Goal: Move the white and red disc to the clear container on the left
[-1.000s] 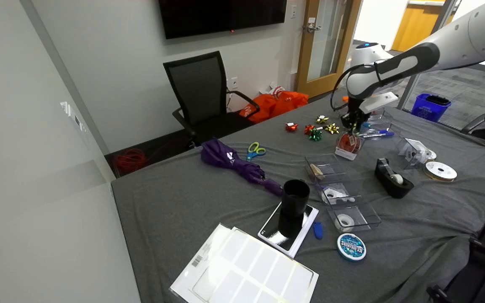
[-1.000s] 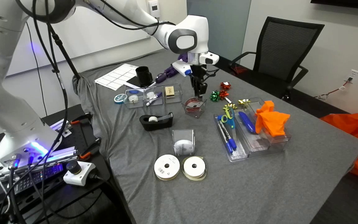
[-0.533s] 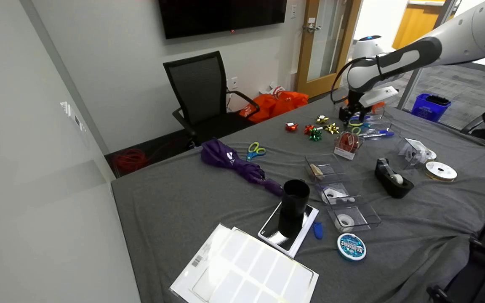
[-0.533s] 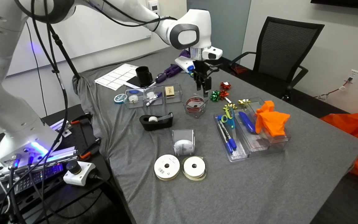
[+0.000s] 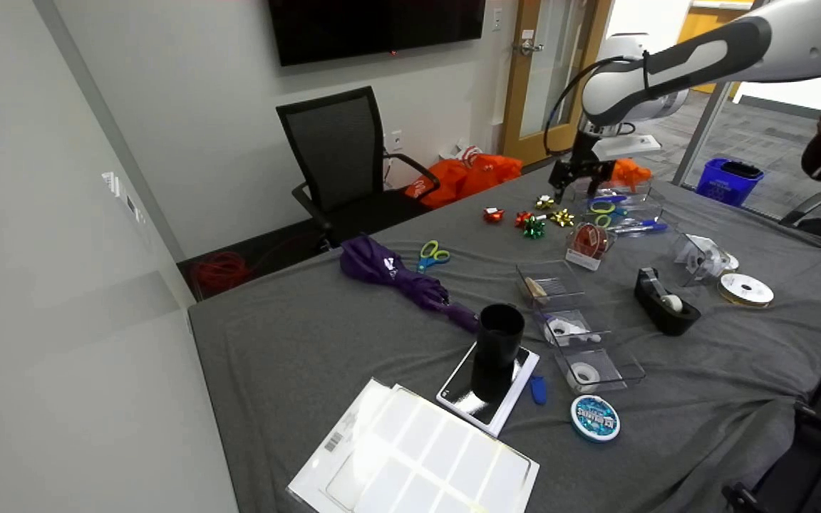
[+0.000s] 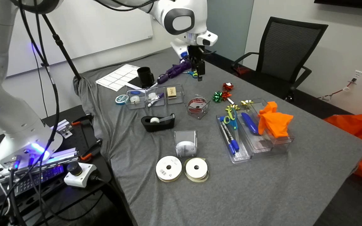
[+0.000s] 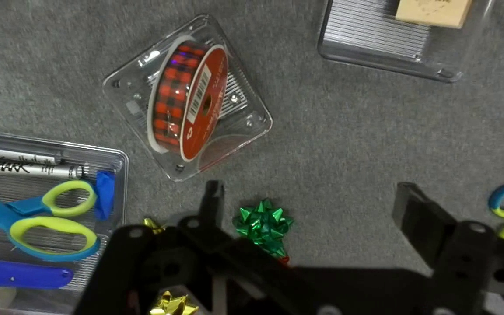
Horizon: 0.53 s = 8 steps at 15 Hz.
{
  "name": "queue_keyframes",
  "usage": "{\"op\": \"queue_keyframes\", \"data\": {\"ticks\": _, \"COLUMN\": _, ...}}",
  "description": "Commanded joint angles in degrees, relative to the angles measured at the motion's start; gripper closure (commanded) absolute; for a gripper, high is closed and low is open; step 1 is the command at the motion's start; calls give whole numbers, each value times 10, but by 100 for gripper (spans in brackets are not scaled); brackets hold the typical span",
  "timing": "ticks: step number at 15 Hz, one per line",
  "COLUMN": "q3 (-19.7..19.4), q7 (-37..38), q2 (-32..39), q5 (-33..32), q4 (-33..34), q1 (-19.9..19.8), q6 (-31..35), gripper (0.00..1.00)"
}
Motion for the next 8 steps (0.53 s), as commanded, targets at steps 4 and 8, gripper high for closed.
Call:
{"op": "queue_keyframes", "data": {"ticks": 4, "q3": -3, "q7": -1, "q2": -1, "q5": 2, "q4": -6, "q1": -1, "q6": -2, "gripper": 0}}
{"op": "queue_keyframes", "data": {"ticks": 8, "q3": 3, "q7": -11, "q2": 21, "q5": 24, "q4": -14, "q1": -19, "q6": 24, "gripper": 0}}
